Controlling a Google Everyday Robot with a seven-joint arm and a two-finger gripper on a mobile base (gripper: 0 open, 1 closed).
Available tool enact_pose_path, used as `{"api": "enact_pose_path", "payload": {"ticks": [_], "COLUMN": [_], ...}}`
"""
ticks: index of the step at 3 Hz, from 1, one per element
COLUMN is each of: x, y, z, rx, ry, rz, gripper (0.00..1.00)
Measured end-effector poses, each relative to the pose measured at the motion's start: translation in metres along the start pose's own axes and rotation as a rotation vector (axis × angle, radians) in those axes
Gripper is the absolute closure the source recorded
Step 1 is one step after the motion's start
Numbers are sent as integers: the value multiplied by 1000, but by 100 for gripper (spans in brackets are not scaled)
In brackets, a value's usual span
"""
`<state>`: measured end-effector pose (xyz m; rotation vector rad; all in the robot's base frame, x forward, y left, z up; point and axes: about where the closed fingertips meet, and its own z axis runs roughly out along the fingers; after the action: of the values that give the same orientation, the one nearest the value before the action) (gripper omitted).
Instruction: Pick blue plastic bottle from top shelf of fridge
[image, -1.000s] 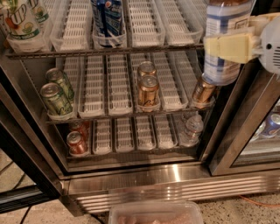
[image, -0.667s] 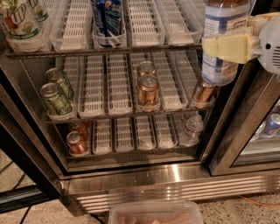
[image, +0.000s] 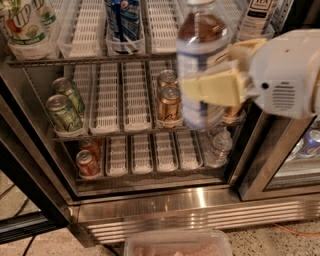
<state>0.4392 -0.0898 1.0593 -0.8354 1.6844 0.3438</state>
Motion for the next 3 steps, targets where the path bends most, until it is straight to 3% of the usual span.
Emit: {"api": "enact_pose_path", "payload": {"ticks": [1, 3], "x": [-1, -8], "y": [65, 137], "z": [2, -2], "rx": [-197, -495], "ry": [4, -29], "rz": [-4, 37], "gripper": [100, 100]}}
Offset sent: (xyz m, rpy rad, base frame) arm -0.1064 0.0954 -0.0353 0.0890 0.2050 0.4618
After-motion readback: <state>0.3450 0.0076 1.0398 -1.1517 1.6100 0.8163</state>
